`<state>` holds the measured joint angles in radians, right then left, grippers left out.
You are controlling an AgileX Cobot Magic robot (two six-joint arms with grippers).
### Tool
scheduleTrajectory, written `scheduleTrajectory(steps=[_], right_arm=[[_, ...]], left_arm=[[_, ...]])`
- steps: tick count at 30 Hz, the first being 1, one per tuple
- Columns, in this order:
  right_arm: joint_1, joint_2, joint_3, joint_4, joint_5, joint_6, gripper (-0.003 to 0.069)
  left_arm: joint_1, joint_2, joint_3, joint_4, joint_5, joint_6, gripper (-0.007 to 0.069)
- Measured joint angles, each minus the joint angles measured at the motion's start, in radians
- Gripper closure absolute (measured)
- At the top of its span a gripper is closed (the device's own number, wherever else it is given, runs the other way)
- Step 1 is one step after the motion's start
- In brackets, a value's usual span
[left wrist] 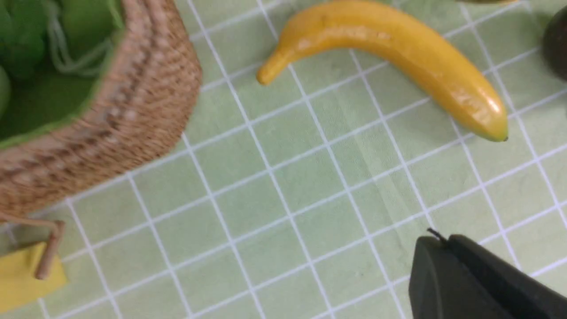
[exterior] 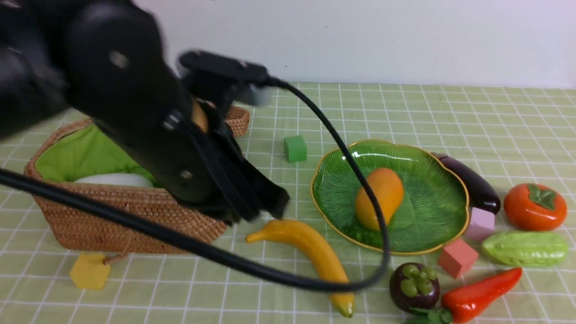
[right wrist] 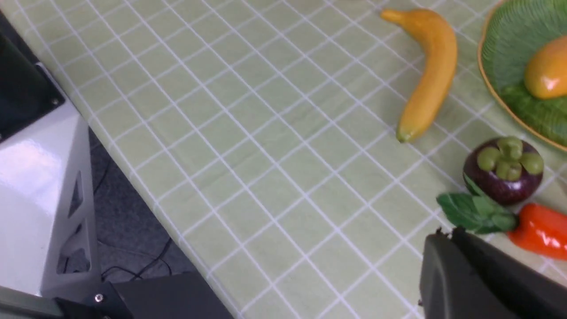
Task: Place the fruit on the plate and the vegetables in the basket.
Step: Use the left arm to grab a banana and put it into the right plate
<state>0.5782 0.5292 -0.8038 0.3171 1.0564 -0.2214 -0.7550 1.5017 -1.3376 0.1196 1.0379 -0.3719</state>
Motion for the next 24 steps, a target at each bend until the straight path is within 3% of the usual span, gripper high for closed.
scheduleTrajectory(steps=[1,3,4,5,6,8,9,10,12,16,21,24], right_arm=[[0.0,0.0,-0.001,-0.003,0.003,0.006,0.0648],[0.0,0.0,-0.015,-0.036,0.045,0.039,0.0645],[0.0,0.0,-0.016,-0.039,0.052,0.041,0.0645],[0.0,0.0,-0.022,-0.046,0.073,0.054,0.0645],[0.0,0.0,-0.022,-0.046,0.076,0.053,0.0645],[0.0,0.0,-0.031,-0.063,0.109,0.072,0.0641],[0.0,0.0,-0.031,-0.067,0.113,0.074,0.0641],[0.0,0.0,-0.033,-0.083,0.127,0.088,0.0641],[0.0,-0.001,-0.035,-0.103,0.134,0.106,0.0641],[0.0,-0.023,-0.035,-0.123,0.14,0.124,0.0637],[0.0,-0.06,-0.036,-0.128,0.143,0.125,0.0634],[0.0,-0.085,-0.037,-0.133,0.147,0.125,0.0627]], left_arm=[[-0.009,0.007,0.0,0.008,0.0,0.0,0.0638],[-0.106,0.101,0.0,0.065,-0.045,-0.16,0.0617],[-0.106,0.109,0.0,0.066,-0.05,-0.169,0.0613],[-0.138,0.176,-0.01,0.057,-0.073,-0.228,0.055],[-0.14,0.184,-0.014,0.055,-0.077,-0.24,0.0542],[-0.148,0.284,-0.061,0.015,-0.098,-0.292,0.0384],[-0.148,0.291,-0.065,0.013,-0.101,-0.297,0.0371],[-0.147,0.339,-0.098,0.0,-0.112,-0.315,0.0267],[-0.147,0.384,-0.136,-0.003,-0.123,-0.341,0.0157],[-0.147,0.46,-0.2,0.008,-0.127,-0.424,-0.0004],[-0.147,0.514,-0.219,0.079,-0.129,-0.488,-0.0027],[-0.147,0.548,-0.219,0.126,-0.134,-0.519,0.0029]])
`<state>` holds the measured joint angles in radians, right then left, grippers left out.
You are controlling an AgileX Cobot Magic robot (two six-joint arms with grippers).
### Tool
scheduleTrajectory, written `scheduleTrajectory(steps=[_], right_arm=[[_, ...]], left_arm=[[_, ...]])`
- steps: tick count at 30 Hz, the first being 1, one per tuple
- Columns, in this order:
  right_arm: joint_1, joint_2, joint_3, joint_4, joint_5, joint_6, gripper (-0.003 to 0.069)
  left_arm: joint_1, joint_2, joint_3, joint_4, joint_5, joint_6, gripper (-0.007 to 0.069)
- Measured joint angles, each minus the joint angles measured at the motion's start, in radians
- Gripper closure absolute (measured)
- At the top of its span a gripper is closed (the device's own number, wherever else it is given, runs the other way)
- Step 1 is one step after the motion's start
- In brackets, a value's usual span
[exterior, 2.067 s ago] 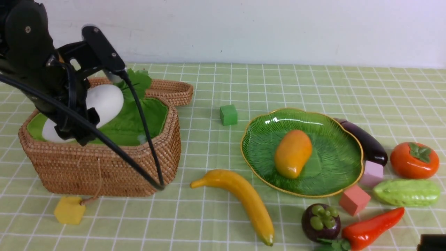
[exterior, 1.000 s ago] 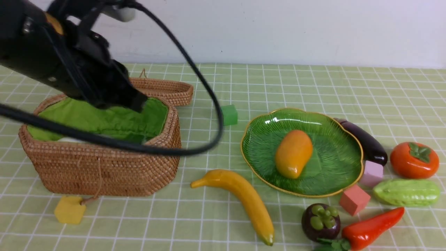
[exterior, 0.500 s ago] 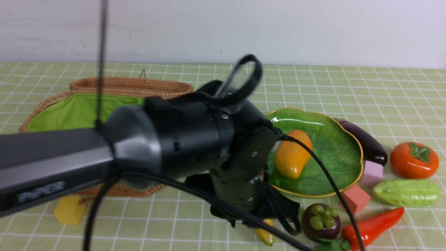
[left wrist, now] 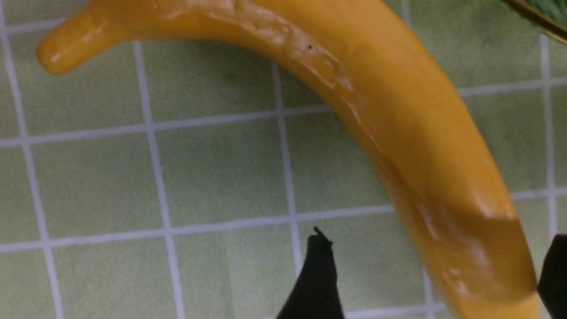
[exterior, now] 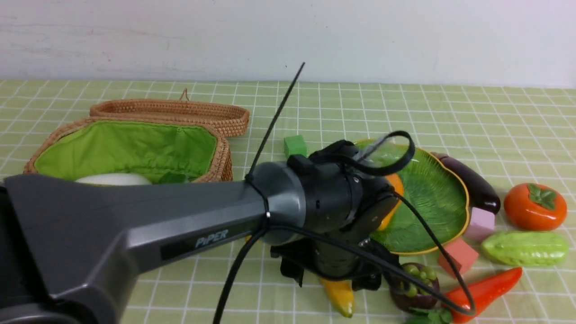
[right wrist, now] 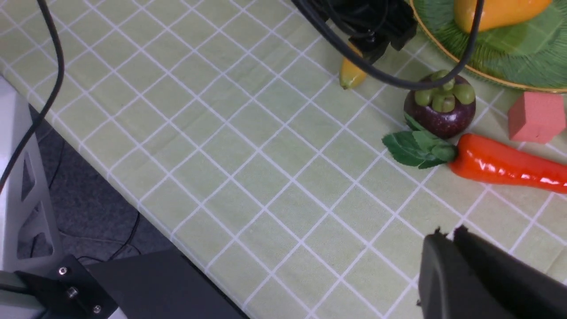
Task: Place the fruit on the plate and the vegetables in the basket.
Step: Use the left arm to grab a banana and put it into the right plate
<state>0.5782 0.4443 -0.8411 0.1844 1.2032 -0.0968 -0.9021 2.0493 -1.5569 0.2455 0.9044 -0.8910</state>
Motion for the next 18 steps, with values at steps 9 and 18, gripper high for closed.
scheduleTrajectory(steps=[9,18], right_arm=[[0.0,-0.007,0.0,-0.013,0.003,0.005,0.0622],[0.0,-0.007,0.0,-0.014,0.002,0.005,0.0613]], left_arm=[[0.0,0.047,-0.002,0.046,-0.033,-0.007,0.0274],[0.0,0.032,-0.008,0.057,0.154,0.013,0.0323]])
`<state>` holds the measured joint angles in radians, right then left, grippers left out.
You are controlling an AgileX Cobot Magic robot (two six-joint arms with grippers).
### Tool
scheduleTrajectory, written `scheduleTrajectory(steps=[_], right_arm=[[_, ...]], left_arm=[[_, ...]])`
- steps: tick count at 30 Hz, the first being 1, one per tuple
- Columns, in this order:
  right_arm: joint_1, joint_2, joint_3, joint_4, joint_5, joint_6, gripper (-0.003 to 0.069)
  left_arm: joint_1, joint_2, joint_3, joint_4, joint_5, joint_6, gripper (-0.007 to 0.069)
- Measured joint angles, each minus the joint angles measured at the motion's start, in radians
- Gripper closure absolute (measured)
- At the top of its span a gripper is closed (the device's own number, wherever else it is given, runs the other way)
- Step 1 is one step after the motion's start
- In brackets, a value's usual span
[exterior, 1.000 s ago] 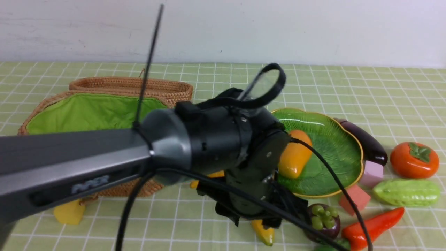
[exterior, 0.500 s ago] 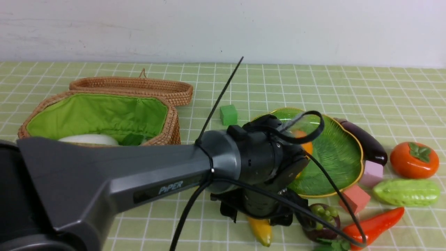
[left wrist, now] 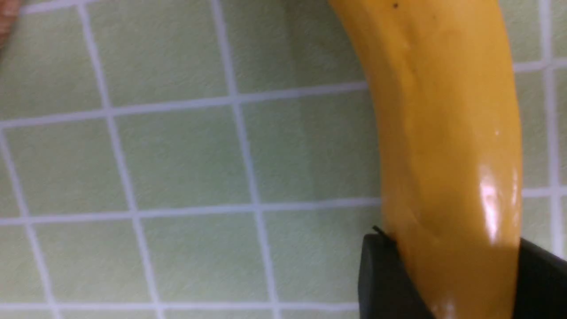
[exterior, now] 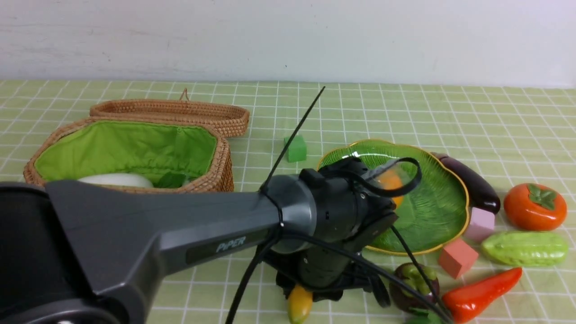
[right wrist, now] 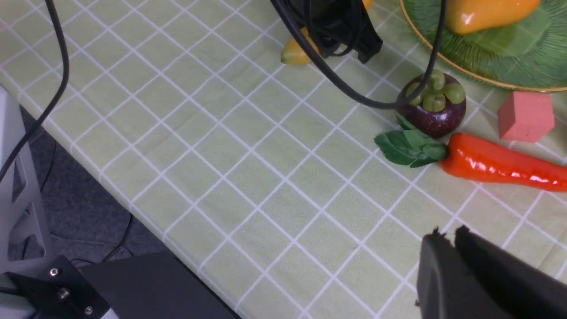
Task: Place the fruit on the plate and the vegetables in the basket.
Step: Use the left arm to grab a banana and put it into the right plate
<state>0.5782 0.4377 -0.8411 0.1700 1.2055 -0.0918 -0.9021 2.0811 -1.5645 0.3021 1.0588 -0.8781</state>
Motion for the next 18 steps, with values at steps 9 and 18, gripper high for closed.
scheduleTrajectory(steps=[9,18], right_arm=[[0.0,0.0,0.0,-0.006,-0.014,0.0,0.0607],[0.0,-0.005,-0.028,-0.13,-0.092,0.113,0.0668]], left_arm=[[0.0,-0.221,0.0,-0.005,0.113,0.139,0.0323],[0.0,-0.214,-0.117,-0.208,-0.165,0.771,0.0323]])
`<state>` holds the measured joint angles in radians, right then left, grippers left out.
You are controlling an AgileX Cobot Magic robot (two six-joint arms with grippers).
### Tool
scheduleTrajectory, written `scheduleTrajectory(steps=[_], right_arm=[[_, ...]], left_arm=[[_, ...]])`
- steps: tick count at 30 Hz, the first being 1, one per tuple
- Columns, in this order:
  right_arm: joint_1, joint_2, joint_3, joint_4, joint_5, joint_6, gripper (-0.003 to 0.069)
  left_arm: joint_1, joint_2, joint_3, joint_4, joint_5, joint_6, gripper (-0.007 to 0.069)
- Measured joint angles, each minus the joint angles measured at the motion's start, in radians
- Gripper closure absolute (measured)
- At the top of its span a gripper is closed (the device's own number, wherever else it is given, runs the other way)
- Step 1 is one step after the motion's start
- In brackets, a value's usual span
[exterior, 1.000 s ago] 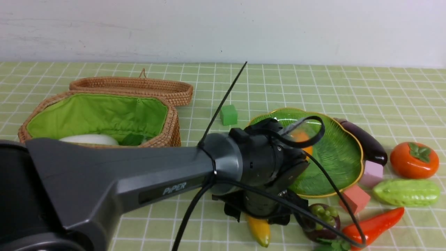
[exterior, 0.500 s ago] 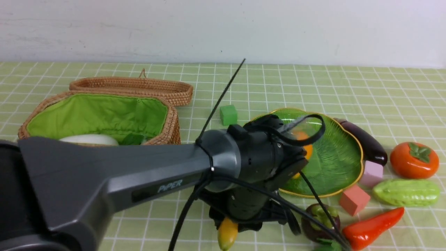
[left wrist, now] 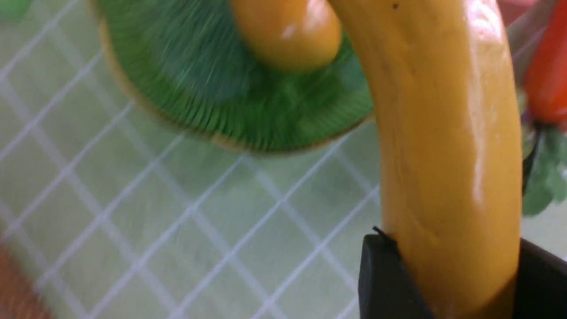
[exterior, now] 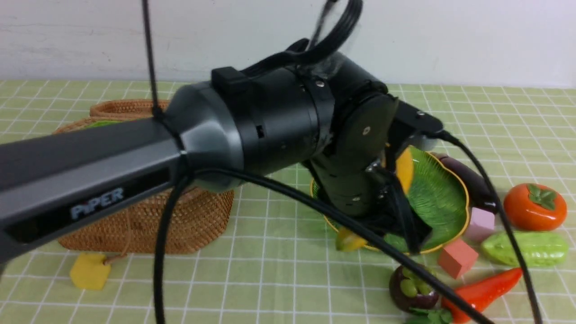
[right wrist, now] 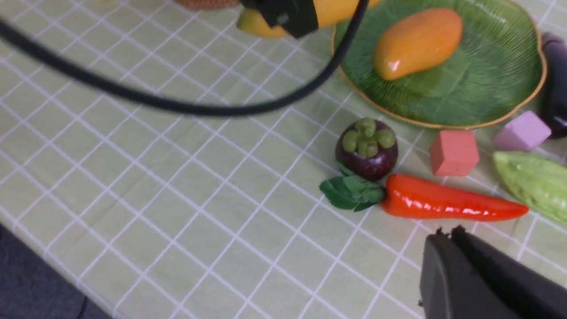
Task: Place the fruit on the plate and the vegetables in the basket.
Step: Use the left arm to grab a banana and put it into the right plate
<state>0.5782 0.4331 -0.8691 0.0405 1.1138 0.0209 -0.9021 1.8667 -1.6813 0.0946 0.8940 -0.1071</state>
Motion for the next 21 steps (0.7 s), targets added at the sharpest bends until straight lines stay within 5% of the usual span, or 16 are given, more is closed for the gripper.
scheduleTrajectory(steps=[6,16,21], right_arm=[[0.0,-0.006,-0.012,-0.029,-0.013,0.036,0.0673],[0.0,-0.006,-0.012,-0.029,-0.008,0.038,0.0669],[0.0,-0.006,-0.012,-0.029,0.008,0.038,0.0668]], left_arm=[[0.0,0.235,-0.308,-0.047,-0.046,0.201,0.0323],[0.001,0.475,-0.566,-0.001,-0.02,0.24,0.0321],[0.001,0.484,-0.572,0.021,-0.04,0.24,0.0192]])
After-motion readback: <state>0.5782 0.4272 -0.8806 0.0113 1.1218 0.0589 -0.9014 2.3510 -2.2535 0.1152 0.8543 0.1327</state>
